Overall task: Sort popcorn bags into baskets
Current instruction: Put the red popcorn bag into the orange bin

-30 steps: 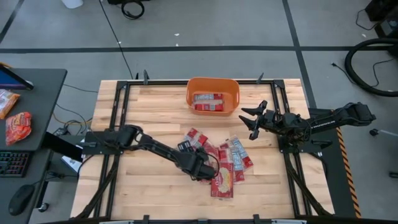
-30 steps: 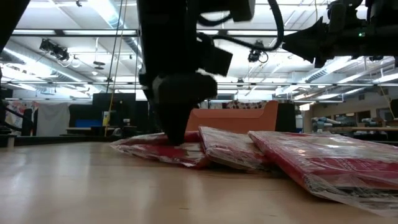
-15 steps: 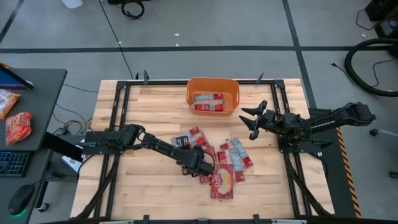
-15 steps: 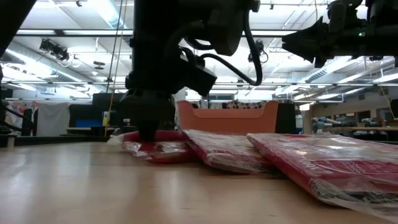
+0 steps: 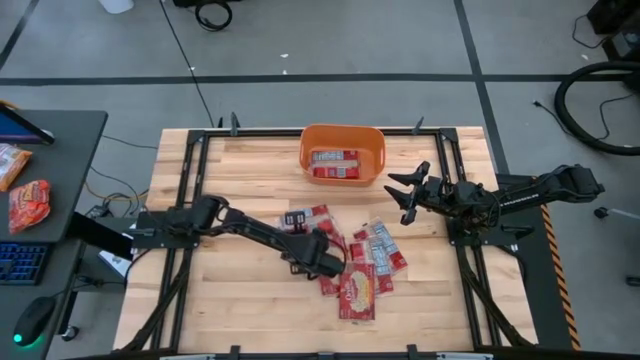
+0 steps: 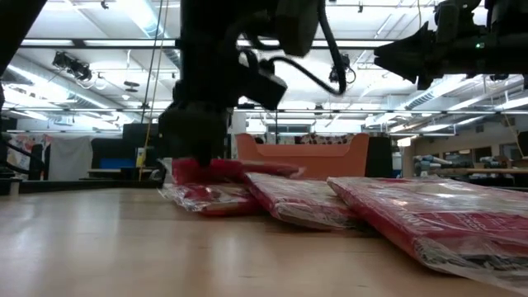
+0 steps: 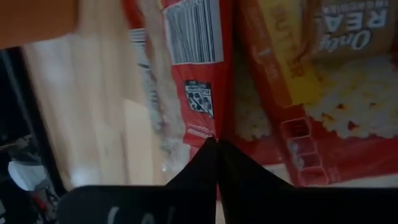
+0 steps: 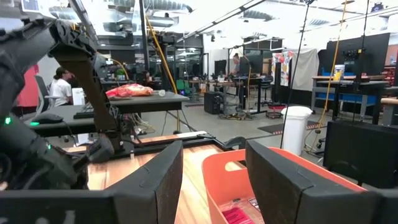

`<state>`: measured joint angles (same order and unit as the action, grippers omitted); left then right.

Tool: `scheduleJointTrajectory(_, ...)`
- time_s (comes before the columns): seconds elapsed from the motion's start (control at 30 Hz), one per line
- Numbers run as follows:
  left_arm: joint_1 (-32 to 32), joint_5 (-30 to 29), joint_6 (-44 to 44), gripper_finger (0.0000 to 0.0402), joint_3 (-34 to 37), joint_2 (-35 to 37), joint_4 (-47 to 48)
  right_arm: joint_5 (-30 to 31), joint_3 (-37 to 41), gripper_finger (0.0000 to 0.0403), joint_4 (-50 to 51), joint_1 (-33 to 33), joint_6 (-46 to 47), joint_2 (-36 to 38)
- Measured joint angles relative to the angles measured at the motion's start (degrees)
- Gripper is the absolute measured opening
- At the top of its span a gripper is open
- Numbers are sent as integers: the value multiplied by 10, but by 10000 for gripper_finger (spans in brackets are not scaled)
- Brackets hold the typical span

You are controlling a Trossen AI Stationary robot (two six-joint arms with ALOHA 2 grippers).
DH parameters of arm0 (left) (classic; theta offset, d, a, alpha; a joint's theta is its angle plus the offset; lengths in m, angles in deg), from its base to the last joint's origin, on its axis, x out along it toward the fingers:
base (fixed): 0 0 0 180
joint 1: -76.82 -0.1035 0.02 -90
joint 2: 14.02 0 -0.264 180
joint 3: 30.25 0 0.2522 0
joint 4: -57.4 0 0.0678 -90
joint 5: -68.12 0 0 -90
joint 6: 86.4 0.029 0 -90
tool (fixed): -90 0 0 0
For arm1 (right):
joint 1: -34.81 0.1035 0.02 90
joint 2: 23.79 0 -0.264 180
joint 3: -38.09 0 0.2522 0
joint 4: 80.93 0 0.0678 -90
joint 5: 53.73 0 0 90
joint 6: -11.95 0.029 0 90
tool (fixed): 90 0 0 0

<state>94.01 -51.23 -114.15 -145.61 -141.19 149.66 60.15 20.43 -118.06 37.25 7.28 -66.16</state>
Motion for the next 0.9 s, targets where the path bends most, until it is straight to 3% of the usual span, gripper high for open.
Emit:
scheduleJointTrajectory(0.37,-22,-72,31,1,-37,81,10,0,0,180,-1,0,0,0)
scheduleJointTrajectory(0.9,-110,-154,222,1,-168,84,-41,0,0,180,0,0,0,0)
